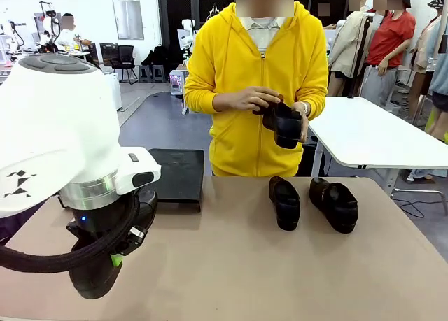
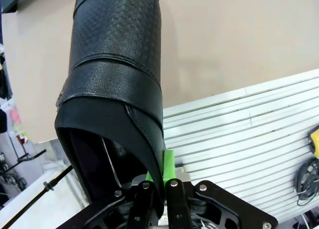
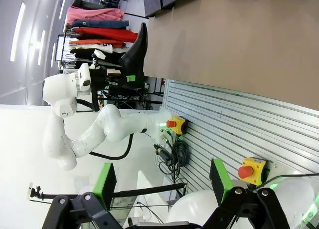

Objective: Organize the shoes by placing them on the stand.
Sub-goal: Place the Shoe from the middle of the table onto the Shoes Stand.

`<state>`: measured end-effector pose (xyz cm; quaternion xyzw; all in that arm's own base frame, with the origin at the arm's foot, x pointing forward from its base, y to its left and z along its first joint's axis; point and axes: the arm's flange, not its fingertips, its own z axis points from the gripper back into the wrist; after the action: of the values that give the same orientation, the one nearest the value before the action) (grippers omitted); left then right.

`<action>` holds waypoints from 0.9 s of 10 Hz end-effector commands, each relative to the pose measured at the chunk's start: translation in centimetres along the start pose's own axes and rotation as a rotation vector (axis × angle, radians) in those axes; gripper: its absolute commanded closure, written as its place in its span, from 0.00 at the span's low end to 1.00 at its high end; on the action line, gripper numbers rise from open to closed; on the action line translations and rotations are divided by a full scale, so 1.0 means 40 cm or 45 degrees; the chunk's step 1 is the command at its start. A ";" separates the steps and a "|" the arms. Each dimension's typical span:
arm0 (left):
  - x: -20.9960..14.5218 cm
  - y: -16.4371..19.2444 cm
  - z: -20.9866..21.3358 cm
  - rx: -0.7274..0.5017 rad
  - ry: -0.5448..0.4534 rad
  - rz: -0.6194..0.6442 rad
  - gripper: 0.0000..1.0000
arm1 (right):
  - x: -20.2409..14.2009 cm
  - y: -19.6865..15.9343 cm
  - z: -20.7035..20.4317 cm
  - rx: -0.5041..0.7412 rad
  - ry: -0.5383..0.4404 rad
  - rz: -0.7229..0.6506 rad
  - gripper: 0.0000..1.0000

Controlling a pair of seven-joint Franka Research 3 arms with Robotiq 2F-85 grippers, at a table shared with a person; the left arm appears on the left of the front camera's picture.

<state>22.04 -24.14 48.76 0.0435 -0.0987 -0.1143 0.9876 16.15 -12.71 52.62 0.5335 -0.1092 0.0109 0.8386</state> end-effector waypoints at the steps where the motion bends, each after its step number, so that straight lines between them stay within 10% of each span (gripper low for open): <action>1: 0.026 0.082 0.029 -0.065 -0.134 0.127 1.00 | 0.002 0.007 0.007 0.029 -0.014 0.035 0.00; 4: 0.108 0.328 -0.049 0.019 -0.612 0.261 1.00 | 0.002 0.007 0.007 0.029 -0.014 0.035 0.00; 9: 0.104 0.537 -0.168 0.175 -0.597 0.071 1.00 | 0.002 0.007 0.007 0.029 -0.014 0.035 0.00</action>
<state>38.67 -6.52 51.66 0.0725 -0.3203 -0.0672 0.9422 16.13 -12.73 52.63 0.5334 -0.1096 0.0107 0.8387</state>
